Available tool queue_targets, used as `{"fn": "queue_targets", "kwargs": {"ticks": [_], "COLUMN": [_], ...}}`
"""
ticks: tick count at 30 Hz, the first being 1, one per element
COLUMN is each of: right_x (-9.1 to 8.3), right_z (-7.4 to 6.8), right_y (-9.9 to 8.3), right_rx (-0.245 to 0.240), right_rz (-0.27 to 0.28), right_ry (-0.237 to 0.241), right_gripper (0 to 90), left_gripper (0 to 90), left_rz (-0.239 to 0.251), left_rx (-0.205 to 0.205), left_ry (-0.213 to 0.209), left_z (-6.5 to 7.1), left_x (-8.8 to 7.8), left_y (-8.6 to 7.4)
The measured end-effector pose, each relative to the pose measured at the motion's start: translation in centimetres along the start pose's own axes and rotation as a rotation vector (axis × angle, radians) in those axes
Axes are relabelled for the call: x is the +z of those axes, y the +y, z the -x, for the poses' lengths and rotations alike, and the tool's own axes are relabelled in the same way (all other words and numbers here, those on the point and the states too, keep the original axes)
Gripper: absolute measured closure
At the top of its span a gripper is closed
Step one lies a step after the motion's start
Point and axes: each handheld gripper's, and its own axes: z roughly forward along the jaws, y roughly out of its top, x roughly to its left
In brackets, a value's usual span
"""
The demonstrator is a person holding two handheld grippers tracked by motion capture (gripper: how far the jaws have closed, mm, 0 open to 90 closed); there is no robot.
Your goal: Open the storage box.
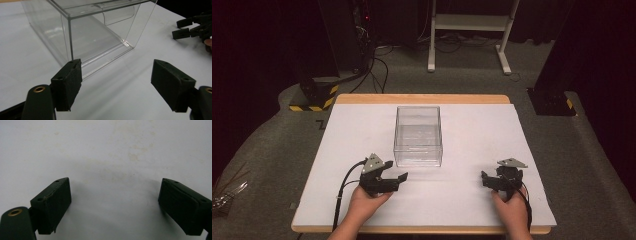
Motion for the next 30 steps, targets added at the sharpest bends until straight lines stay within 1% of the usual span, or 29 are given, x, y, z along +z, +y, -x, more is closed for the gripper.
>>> {"fn": "queue_targets", "kwargs": {"ticks": [2,3,5,11,14,19,21,24,26,28,30], "right_x": [0.0,0.0,0.0,0.0,0.0,0.0,0.0,0.0,0.0,0.0,0.0], "right_z": [0.0,0.0,0.0,0.0,0.0,0.0,0.0,0.0,0.0,0.0,0.0], "right_y": [0.0,0.0,0.0,0.0,0.0,0.0,0.0,0.0,0.0,0.0,0.0], "right_rx": [0.0,0.0,0.002,-0.001,0.001,0.001,0.0,0.0,0.0,0.0,-0.001], "right_rz": [0.0,0.0,0.0,0.0,-0.001,0.0,-0.001,0.0,0.0,0.0,0.0], "right_ry": [0.0,0.0,0.0,0.001,0.0,0.001,0.001,0.001,0.0,0.0,0.0], "right_gripper": [11.0,11.1,11.1,11.1,11.1,11.2,11.2,11.3,11.3,11.3,11.3], "left_gripper": [25.1,25.2,25.2,27.2,28.2,29.3,29.8,30.7,31.3,32.2,32.6], "left_rz": [0.0,0.0,-0.003,0.006,0.003,0.006,0.015,0.027,0.031,0.037,0.037], "left_rx": [0.007,0.002,0.016,0.012,0.022,0.019,0.016,0.0,0.004,-0.002,0.004], "left_ry": [-0.002,-0.004,-0.004,-0.013,-0.005,0.003,0.004,0.0,0.004,0.001,-0.001], "left_z": [0.1,0.2,0.2,0.3,0.4,0.2,0.1,-0.1,-0.2,-0.2,-0.3], "left_x": [0.3,0.5,0.8,1.7,2.2,2.9,3.1,3.3,3.5,3.6,3.8], "left_y": [0.2,0.2,0.4,0.9,1.0,1.4,1.5,1.5,1.6,1.6,1.7]}}
